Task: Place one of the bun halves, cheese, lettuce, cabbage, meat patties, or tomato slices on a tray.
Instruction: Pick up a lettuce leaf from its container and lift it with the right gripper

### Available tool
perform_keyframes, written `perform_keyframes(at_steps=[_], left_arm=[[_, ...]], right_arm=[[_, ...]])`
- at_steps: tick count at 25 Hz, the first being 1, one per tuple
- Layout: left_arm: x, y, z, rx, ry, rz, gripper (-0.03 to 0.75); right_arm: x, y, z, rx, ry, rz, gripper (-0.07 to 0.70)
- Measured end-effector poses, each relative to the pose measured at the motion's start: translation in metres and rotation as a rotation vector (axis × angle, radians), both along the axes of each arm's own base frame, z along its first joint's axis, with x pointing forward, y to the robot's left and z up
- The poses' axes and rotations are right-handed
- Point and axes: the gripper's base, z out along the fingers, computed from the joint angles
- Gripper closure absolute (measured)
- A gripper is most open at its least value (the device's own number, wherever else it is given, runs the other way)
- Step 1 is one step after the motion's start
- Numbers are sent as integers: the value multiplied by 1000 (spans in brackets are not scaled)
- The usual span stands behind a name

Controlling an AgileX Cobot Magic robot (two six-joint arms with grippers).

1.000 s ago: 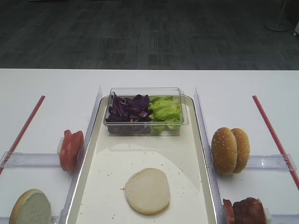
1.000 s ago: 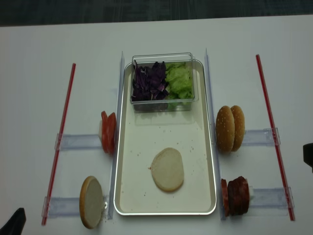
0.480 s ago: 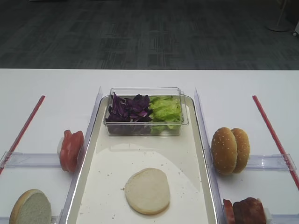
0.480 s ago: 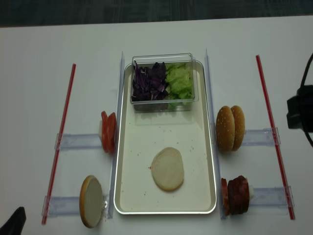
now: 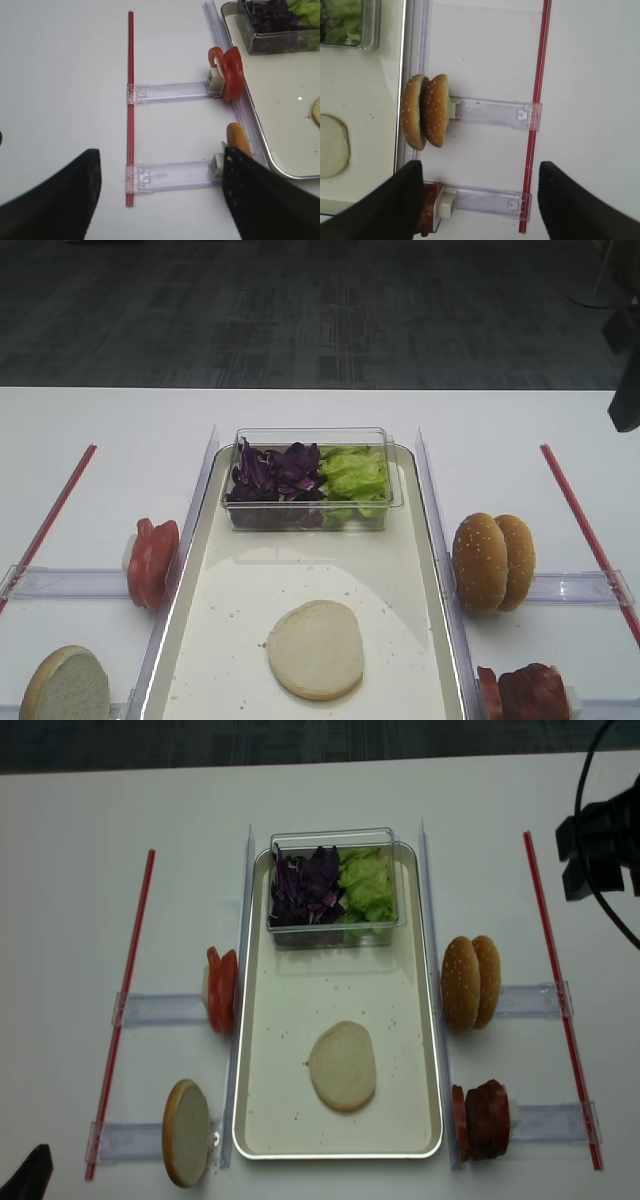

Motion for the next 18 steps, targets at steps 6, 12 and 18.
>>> perform_keyframes(at_steps=[6,12,18], left_arm=[[0,0,0,0,0,0,244],[0,0,0,0,0,0,244],[0,0,0,0,0,0,244]], right_arm=[[37,4,-5,-4,28,1,122],[71,7,-15,-21,55,5,122],[106,11,-25,-31,62,14,122]])
